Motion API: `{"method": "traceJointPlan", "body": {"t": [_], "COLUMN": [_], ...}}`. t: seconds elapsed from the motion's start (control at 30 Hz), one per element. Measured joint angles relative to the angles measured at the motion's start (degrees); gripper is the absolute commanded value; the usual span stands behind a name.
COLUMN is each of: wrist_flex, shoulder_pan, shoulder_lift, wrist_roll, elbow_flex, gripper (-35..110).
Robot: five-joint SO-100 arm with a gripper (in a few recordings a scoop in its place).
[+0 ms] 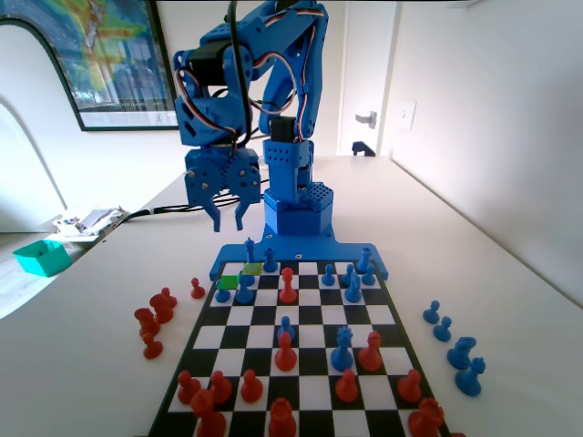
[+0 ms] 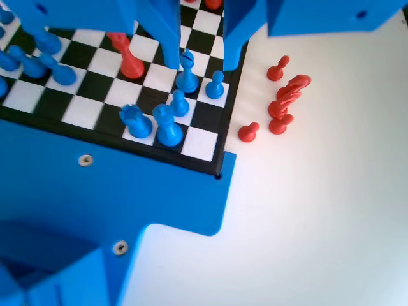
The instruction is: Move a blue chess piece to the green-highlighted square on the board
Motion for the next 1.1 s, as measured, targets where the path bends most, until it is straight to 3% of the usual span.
{"method": "traceJointPlan", "body": {"t": [1.1], "wrist_flex": [-21.6], "shoulder_pan": [-2.7], "shoulder_lift": [0.0], "wrist_roll": [-0.2], "elbow_flex": [18.6], "gripper": [14]}}
